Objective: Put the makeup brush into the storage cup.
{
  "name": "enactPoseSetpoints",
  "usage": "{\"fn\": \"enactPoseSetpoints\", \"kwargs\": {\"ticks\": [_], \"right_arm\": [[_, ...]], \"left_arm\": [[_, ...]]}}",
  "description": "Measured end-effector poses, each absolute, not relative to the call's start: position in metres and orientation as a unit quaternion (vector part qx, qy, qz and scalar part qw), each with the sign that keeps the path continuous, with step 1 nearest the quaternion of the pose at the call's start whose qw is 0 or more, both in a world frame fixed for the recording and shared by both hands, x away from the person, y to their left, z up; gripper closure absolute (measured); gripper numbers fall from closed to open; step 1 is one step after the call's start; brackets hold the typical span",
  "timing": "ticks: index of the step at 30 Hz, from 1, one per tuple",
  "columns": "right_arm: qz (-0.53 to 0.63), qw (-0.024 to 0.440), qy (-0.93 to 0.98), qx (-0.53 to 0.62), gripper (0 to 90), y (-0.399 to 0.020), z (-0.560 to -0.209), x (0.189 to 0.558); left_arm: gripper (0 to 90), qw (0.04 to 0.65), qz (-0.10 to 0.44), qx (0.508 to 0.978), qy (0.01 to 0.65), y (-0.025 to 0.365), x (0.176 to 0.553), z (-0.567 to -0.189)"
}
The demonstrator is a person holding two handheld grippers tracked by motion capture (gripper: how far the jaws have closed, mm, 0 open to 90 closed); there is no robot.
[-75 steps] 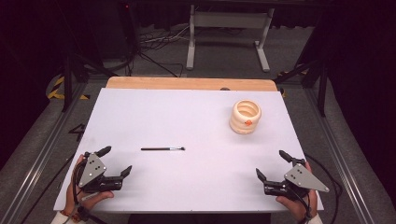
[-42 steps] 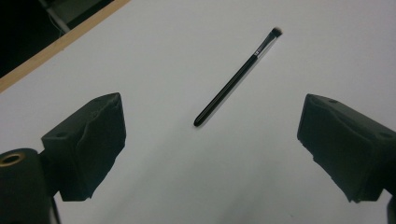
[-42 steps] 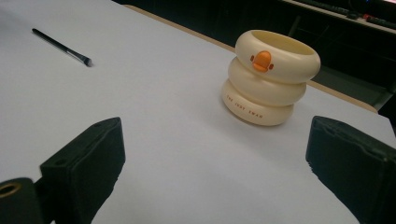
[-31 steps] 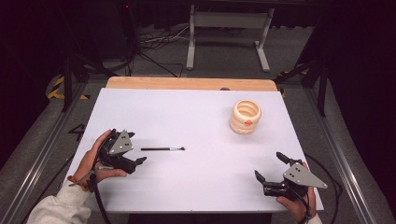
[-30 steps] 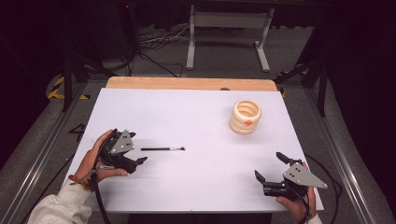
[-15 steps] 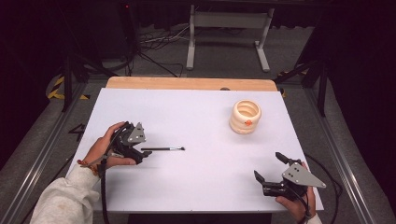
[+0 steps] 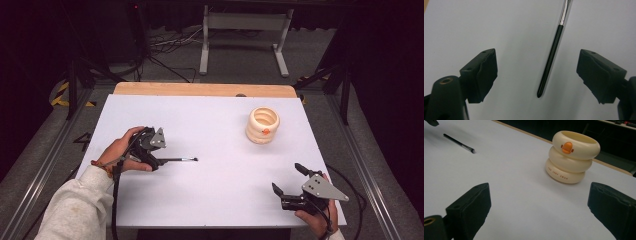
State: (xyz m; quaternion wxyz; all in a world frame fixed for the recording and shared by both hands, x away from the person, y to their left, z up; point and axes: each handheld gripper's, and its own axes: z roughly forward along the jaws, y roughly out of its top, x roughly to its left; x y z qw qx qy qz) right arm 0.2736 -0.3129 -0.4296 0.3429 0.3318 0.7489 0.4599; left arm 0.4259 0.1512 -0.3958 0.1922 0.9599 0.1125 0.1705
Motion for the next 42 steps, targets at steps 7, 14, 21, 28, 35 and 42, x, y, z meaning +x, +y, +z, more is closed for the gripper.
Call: {"fn": "enactPoseSetpoints", "kwargs": {"ticks": [7,14,21,28,35,42], "right_arm": [[0.461,0.340,0.749,0.332,5.5,-0.313,-0.430,0.274],[0.461,0.338,0.749,0.334,5.6,-0.313,-0.430,0.274],[0.462,0.338,0.749,0.334,5.6,-0.314,-0.430,0.274],[0.462,0.337,0.750,0.333,5.7,-0.313,-0.430,0.274],[0.462,0.336,0.751,0.333,5.8,-0.314,-0.431,0.274],[0.462,0.335,0.751,0.333,5.9,-0.313,-0.431,0.275]], "left_arm": [[22.0,0.150,0.149,0.972,0.103,0.141,0.437,-0.396],[27.1,0.104,0.135,0.981,0.092,0.128,0.443,-0.407],[31.0,0.060,0.115,0.989,0.066,0.115,0.445,-0.414],[40.0,0.057,0.097,0.992,0.054,0.105,0.447,-0.418],[62.8,0.032,0.080,0.995,0.048,0.091,0.452,-0.420],[76.9,0.022,0.047,0.998,0.043,0.087,0.455,-0.423]]}}
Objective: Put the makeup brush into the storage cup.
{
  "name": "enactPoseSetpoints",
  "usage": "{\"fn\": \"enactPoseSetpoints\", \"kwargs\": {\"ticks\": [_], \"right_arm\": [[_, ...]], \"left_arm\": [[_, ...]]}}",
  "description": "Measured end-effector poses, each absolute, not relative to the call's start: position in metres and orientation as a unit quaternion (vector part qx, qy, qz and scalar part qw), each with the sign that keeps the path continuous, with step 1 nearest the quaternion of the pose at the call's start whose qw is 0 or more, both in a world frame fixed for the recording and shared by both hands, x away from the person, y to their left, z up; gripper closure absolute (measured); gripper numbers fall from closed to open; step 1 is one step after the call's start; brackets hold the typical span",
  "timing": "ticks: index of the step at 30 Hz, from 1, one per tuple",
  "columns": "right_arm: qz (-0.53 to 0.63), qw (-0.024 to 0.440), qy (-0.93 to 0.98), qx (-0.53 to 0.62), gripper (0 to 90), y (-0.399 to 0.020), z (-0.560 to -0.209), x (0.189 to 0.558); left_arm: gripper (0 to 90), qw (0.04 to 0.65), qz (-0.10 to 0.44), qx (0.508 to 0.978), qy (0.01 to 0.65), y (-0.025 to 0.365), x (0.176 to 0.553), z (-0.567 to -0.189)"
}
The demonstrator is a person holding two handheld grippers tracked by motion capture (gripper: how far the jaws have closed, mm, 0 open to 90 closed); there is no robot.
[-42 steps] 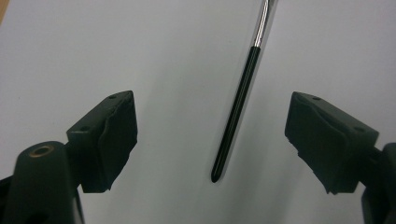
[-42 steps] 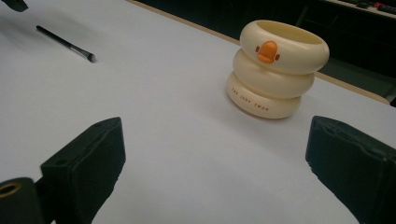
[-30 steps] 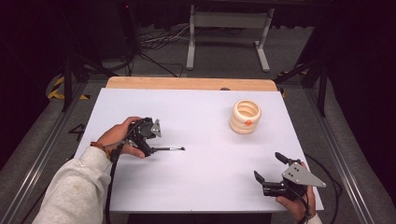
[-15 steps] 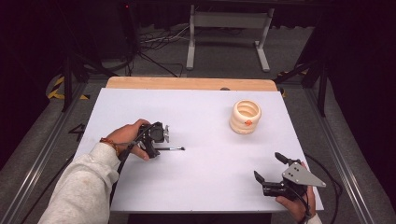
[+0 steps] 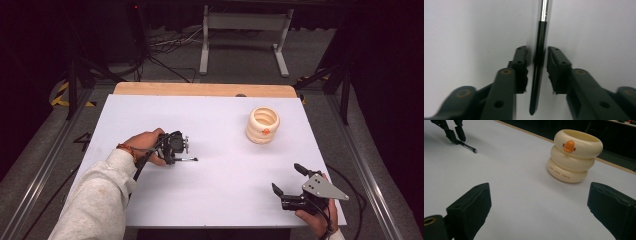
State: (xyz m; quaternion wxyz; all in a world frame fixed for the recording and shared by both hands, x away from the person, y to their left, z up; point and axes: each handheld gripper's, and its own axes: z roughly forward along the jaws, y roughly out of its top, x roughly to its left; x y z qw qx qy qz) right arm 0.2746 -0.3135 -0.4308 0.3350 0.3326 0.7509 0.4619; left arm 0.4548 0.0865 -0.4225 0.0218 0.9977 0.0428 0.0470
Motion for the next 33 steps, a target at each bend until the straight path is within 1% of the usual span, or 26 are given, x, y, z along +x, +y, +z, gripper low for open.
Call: {"fn": "enactPoseSetpoints", "kwargs": {"ticks": [1,3,9,16,17,23,24,26,29,33], "right_arm": [[0.460,0.336,0.752,0.332,5.9,-0.313,-0.431,0.275],[0.460,0.335,0.752,0.332,5.9,-0.313,-0.431,0.275],[0.459,0.335,0.753,0.332,6.0,-0.313,-0.431,0.274],[0.459,0.335,0.753,0.332,6.2,-0.313,-0.431,0.275],[0.458,0.334,0.754,0.332,6.2,-0.313,-0.431,0.275],[0.457,0.335,0.754,0.333,6.4,-0.313,-0.431,0.275],[0.457,0.335,0.754,0.333,6.3,-0.313,-0.431,0.275],[0.457,0.335,0.754,0.333,6.3,-0.313,-0.431,0.275],[0.458,0.336,0.753,0.333,6.3,-0.314,-0.431,0.275],[0.457,0.335,0.752,0.335,6.3,-0.314,-0.431,0.275]], "left_arm": [[80.4,0.022,0.040,0.998,0.044,0.087,0.455,-0.423],[83.3,0.020,0.041,0.998,0.040,0.085,0.454,-0.423],[84.0,-0.004,0.053,0.998,0.025,0.079,0.451,-0.423],[84.2,-0.014,0.053,0.998,0.019,0.079,0.449,-0.422],[84.2,-0.013,0.062,0.998,0.018,0.079,0.448,-0.423],[84.3,-0.019,0.067,0.997,0.018,0.079,0.447,-0.423],[84.3,-0.014,0.076,0.997,0.023,0.080,0.447,-0.422],[84.3,-0.009,0.075,0.997,0.023,0.081,0.447,-0.420],[84.3,0.019,0.078,0.996,0.027,0.084,0.445,-0.415],[84.3,0.041,0.095,0.994,0.034,0.087,0.445,-0.408]]}}
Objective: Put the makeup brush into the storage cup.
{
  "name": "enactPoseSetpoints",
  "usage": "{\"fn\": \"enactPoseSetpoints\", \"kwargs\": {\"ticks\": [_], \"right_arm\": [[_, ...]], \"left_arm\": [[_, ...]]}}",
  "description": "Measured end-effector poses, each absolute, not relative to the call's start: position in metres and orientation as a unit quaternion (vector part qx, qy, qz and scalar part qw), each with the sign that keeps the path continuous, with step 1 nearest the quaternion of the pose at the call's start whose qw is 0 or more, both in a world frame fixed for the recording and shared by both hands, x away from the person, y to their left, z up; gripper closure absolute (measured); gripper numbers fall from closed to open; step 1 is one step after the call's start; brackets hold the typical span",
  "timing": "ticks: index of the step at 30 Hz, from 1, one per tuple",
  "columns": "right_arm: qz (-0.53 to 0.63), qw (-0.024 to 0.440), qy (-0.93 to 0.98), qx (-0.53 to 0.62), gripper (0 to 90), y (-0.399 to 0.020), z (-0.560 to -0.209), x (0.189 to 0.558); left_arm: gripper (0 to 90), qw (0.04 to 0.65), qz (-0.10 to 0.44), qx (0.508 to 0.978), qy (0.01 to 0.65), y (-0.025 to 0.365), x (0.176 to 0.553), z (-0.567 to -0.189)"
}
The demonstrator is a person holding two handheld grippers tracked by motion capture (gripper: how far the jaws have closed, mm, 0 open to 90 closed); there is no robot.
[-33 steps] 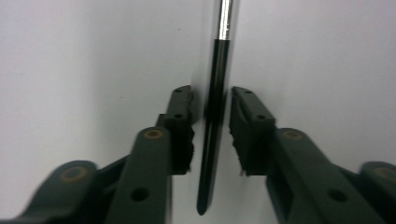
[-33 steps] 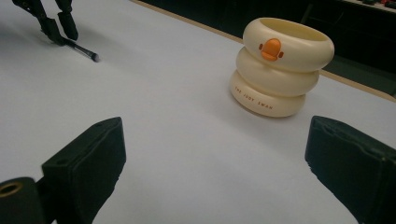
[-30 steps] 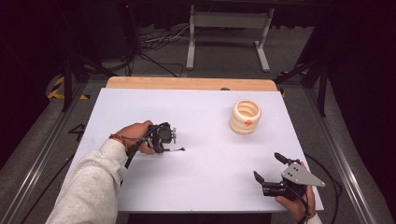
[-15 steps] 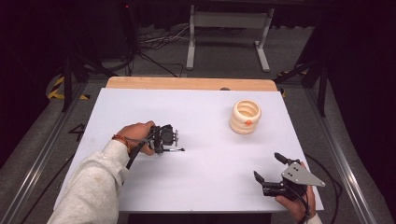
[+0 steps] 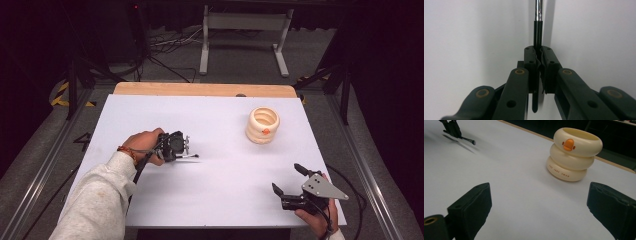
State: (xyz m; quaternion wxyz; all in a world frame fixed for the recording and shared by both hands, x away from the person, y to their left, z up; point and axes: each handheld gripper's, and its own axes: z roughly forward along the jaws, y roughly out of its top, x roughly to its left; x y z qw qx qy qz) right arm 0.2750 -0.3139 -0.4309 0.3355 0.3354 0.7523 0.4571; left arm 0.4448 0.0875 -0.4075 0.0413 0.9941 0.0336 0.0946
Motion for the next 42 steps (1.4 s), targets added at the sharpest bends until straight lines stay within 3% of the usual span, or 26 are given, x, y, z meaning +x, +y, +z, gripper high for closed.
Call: {"fn": "enactPoseSetpoints", "kwargs": {"ticks": [23,42], "right_arm": [[0.466,0.335,0.748,0.333,8.4,-0.315,-0.430,0.275],[0.491,0.320,0.734,0.341,8.5,-0.319,-0.430,0.277]], "left_arm": [[84.3,0.286,0.138,0.942,0.111,0.130,0.421,-0.395],[84.4,0.476,0.144,0.856,0.145,0.144,0.400,-0.392]]}}
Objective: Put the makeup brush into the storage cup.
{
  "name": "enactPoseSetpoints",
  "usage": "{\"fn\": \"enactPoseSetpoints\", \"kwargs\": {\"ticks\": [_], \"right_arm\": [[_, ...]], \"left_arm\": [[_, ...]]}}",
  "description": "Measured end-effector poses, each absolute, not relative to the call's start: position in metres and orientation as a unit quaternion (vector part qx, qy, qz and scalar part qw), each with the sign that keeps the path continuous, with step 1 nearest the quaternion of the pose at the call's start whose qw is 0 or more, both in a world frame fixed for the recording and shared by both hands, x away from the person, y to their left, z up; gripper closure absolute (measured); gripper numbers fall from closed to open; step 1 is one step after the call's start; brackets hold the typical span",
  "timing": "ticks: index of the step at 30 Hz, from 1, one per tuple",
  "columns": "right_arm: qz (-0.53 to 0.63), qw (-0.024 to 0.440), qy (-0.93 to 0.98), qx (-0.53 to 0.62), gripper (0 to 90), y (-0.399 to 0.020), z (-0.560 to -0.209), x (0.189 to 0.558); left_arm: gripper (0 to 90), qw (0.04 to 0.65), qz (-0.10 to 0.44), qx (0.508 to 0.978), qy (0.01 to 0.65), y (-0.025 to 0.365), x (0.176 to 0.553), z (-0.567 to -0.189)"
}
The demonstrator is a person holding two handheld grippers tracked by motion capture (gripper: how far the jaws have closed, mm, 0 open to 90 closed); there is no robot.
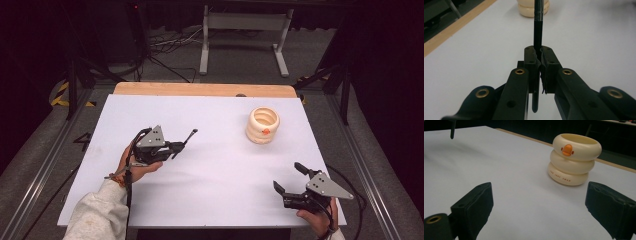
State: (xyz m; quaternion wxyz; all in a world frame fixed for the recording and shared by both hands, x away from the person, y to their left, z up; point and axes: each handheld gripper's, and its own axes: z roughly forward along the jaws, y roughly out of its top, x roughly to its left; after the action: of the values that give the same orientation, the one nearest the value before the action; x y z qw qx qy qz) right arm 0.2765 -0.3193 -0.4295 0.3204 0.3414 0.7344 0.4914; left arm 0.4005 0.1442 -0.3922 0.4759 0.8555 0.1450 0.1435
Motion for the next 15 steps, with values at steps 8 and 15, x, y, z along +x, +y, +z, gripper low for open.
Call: {"fn": "enactPoseSetpoints", "kwargs": {"ticks": [8,15], "right_arm": [[0.507,0.308,0.730,0.339,8.5,-0.3213,-0.4284,0.2774],[0.512,0.306,0.729,0.336,8.6,-0.3208,-0.4267,0.2781]], "left_arm": [[84.4,0.513,0.142,0.833,0.149,0.1434,0.3960,-0.3901],[84.3,0.536,0.144,0.818,0.150,0.1479,0.3940,-0.3893]]}}
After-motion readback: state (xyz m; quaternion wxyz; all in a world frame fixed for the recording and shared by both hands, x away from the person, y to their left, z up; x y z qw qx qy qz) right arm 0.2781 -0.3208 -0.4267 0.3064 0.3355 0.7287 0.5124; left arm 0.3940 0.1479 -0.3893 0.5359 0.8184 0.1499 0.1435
